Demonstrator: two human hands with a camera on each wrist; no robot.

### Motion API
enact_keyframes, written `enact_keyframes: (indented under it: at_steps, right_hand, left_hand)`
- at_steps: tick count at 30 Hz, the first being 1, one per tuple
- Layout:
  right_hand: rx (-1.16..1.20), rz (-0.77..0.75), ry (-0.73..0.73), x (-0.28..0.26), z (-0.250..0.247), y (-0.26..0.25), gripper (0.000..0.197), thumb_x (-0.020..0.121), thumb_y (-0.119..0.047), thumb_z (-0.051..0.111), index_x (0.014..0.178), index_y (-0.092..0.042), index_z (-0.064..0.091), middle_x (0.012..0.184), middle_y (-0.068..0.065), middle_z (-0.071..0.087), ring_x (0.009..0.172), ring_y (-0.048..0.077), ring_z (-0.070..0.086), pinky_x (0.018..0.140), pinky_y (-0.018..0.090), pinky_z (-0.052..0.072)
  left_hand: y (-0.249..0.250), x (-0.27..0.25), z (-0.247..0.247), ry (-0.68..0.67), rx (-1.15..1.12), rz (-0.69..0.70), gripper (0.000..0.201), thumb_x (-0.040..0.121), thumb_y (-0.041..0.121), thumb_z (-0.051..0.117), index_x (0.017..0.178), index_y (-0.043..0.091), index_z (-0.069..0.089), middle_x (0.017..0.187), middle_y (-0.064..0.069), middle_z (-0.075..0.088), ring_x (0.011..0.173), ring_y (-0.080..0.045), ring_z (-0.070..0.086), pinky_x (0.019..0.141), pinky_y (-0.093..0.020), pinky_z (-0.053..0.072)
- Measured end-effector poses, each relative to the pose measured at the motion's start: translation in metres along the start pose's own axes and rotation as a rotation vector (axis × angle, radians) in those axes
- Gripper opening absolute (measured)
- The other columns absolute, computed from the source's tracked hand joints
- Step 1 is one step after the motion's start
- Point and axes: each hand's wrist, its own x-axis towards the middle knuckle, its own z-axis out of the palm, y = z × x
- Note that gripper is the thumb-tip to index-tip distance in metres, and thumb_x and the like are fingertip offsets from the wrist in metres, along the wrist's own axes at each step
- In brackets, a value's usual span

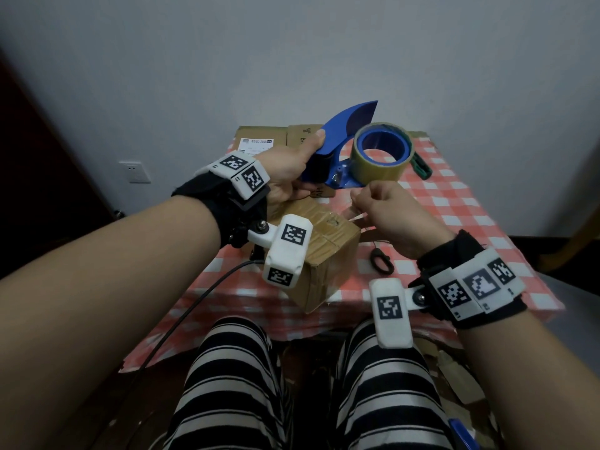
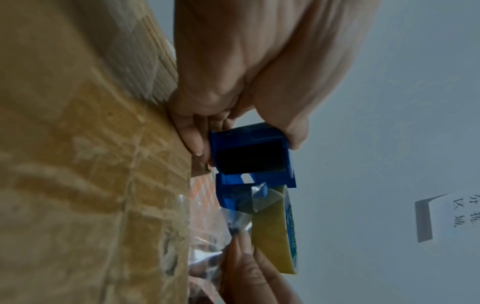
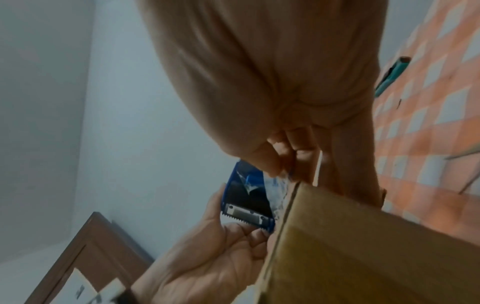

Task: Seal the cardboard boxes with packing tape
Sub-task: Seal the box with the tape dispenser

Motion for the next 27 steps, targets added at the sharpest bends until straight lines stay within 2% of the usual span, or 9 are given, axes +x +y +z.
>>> enact_keyframes:
  at_steps: [3,5,8,12,16,19,22,25,27]
  right_hand:
    - [-0.046,-0.05,0.056,0.002,0.001,0.003,0.026,0.103,-0.026,0.046,0.083,-0.011,0.046,0.082,0.014,0.066,0.072,0.031,0.065,0.076,0.054,0.058]
    - [-0.088,-0.078,0.091,0.004,0.001,0.004,0.025,0.102,-0.029,0.048,0.085,-0.01,0.049,0.08,0.012,0.064,0.074,0.034,0.066,0.075,0.056,0.058]
    - [-0.069,-0.068,0.1,0.007,0.002,0.006,0.024,0.102,-0.029,0.048,0.085,-0.011,0.049,0.079,0.01,0.067,0.071,0.028,0.066,0.068,0.047,0.059]
    - [-0.015,-0.035,0.075,0.004,0.0,0.007,0.024,0.098,-0.03,0.057,0.085,-0.01,0.055,0.089,0.022,0.07,0.071,0.027,0.066,0.07,0.049,0.06]
    - [0.054,-0.088,0.03,-0.002,-0.005,0.005,0.012,0.088,-0.009,0.07,0.09,-0.004,0.06,0.077,0.014,0.067,0.062,0.014,0.066,0.065,0.032,0.06]
    - [0.048,-0.174,0.023,-0.004,-0.006,0.001,0.009,0.085,-0.004,0.072,0.089,-0.006,0.063,0.079,0.022,0.067,0.07,0.017,0.068,0.075,0.038,0.06]
    - [0.018,-0.205,-0.029,-0.006,-0.004,-0.003,0.007,0.086,-0.008,0.073,0.089,-0.008,0.066,0.091,0.033,0.066,0.079,0.025,0.067,0.083,0.05,0.057]
    - [0.029,-0.189,-0.092,-0.008,-0.004,-0.005,0.005,0.091,-0.012,0.067,0.093,-0.007,0.066,0.082,0.019,0.07,0.077,0.019,0.067,0.086,0.05,0.055]
    - [0.024,-0.176,-0.121,-0.01,-0.007,-0.006,0.016,0.096,-0.02,0.062,0.099,-0.005,0.067,0.082,0.01,0.07,0.075,0.013,0.066,0.082,0.043,0.056]
  left_hand:
    - [0.001,-0.001,0.001,0.007,0.004,-0.007,0.064,0.092,0.062,0.043,0.131,0.012,0.051,0.117,-0.008,0.066,0.087,-0.016,0.061,0.063,-0.023,0.044]
    - [0.002,-0.001,0.001,0.002,0.003,-0.014,0.064,0.092,0.062,0.043,0.131,0.012,0.051,0.118,-0.009,0.066,0.091,-0.018,0.062,0.063,-0.024,0.044]
    - [0.002,-0.001,0.001,0.001,0.003,-0.026,0.064,0.092,0.063,0.043,0.13,0.012,0.051,0.118,-0.009,0.065,0.094,-0.019,0.061,0.064,-0.023,0.045]
    - [0.002,-0.002,-0.001,-0.005,0.016,-0.032,0.065,0.091,0.064,0.043,0.13,0.013,0.051,0.121,-0.008,0.065,0.099,-0.019,0.061,0.065,-0.022,0.046]
    - [0.002,-0.002,-0.001,-0.012,0.02,-0.033,0.065,0.092,0.064,0.04,0.131,0.013,0.051,0.118,-0.007,0.064,0.095,-0.017,0.06,0.063,-0.021,0.045]
    - [0.002,-0.002,-0.001,-0.01,0.028,-0.039,0.069,0.091,0.066,0.039,0.132,0.012,0.051,0.121,-0.008,0.064,0.093,-0.017,0.06,0.062,-0.021,0.045]
    - [0.002,-0.003,-0.001,0.0,0.014,-0.021,0.066,0.092,0.064,0.039,0.13,0.013,0.052,0.103,-0.004,0.064,0.078,-0.012,0.058,0.061,-0.021,0.045]
    - [0.002,-0.004,-0.004,-0.016,0.014,-0.024,0.065,0.092,0.064,0.039,0.13,0.012,0.051,0.102,-0.004,0.062,0.079,-0.012,0.058,0.063,-0.02,0.046]
    - [0.005,-0.008,-0.008,-0.046,0.006,-0.047,0.066,0.091,0.065,0.04,0.13,0.013,0.051,0.103,-0.005,0.062,0.083,-0.013,0.061,0.063,-0.021,0.048]
